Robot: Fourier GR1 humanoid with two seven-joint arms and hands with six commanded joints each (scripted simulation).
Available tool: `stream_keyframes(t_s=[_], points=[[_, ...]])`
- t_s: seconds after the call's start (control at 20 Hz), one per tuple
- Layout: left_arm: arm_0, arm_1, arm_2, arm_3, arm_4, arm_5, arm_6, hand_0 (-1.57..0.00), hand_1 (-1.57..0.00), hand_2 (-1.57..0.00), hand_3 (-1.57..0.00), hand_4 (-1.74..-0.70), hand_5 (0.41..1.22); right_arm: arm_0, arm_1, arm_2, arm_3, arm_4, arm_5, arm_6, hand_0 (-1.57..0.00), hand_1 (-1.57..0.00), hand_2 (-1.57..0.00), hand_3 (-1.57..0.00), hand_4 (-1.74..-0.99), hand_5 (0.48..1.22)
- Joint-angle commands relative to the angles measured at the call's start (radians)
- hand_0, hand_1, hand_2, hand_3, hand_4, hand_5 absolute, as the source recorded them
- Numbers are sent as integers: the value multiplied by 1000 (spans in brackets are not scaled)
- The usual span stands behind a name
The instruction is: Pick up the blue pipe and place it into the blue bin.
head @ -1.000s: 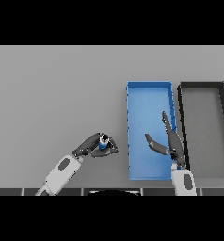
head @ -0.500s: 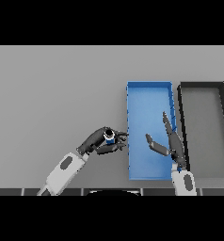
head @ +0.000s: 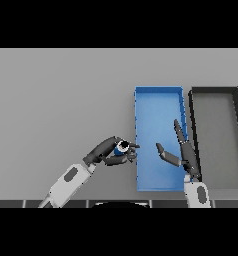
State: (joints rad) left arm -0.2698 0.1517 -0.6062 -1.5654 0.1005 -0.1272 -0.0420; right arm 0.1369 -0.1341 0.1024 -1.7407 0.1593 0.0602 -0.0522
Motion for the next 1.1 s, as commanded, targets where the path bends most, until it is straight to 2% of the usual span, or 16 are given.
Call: stream_keyframes(t_s=[0.0, 0.1, 0.15, 0.25, 0.45, 0.55, 0.65, 0.75, 0.9, 0.95, 1.05], points=[[-2, 0, 2, -1, 2, -1, 6, -1568, -1569, -1569, -1495, -1740, 1219, 2, -1, -1, 0, -2, 2, -2, 1, 1, 1, 1, -1178, 605], [-3, 3, 6, -3, 5, -7, -4, -1569, -1570, -1570, -1495, -1740, 1219, 9, -2, -2, -3, -7, 6, -11, 1, 1, 1, 1, -1176, 605], [-7, -3, 3, 0, 2, -6, 4, -1570, -1570, -1570, -1495, -1741, 1220, 12, -1, -3, -6, -37, 29, -48, 1, 1, 1, 1, -1186, 615], [1, 5, 5, -6, 3, -11, 6, -1570, -1570, -1570, -1496, -1741, 1220, 2, -26, -28, -58, -189, 130, -69, 1, 1, 1, 1, -1195, 608], [-5, -9, -5, -8, -5, -12, 16, -1571, -1571, -1571, -1494, -1741, 1221, -67, -159, -30, -183, -421, 305, 60, 1, 1, 1, 1, -1282, 537], [-1, -4, -1, -13, -9, -11, 13, -1571, -1571, -1571, -1491, -1741, 1221, -130, -206, -1, -219, -479, 347, 157, 1, 1, 1, 1, -1314, 500], [1, 0, -2, -21, -15, -13, -4, -1571, -1571, -1571, -1488, -1741, 1221, -169, -238, 35, -266, -520, 382, 211, 1, 1, 1, 1, -1314, 500], [-11, -6, 8, -3, -9, -18, 11, -1571, -1571, -1571, -1486, -1741, 1221, -229, -238, 82, -276, -533, 399, 270, 1, 1, 1, 1, -1309, 503], [-22, 0, 19, -8, 2, -33, 13, -1571, -1571, -1571, -1484, -1741, 1221, -315, -231, 137, -266, -498, 435, 296, 1, 1, 1, 1, -1306, 521], [-19, -1, 17, -13, 4, -34, 12, -1571, -1571, -1571, -1486, -1741, 1221, -351, -211, 165, -250, -475, 439, 310, 1, 1, 1, 1, -1294, 523], [-3, 1, 10, -15, -1, -42, 0, -1571, -1571, -1571, -1488, -1741, 1221, -397, -191, 192, -230, -487, 452, 338, 1, 1, 1, 1, -1253, 529]])
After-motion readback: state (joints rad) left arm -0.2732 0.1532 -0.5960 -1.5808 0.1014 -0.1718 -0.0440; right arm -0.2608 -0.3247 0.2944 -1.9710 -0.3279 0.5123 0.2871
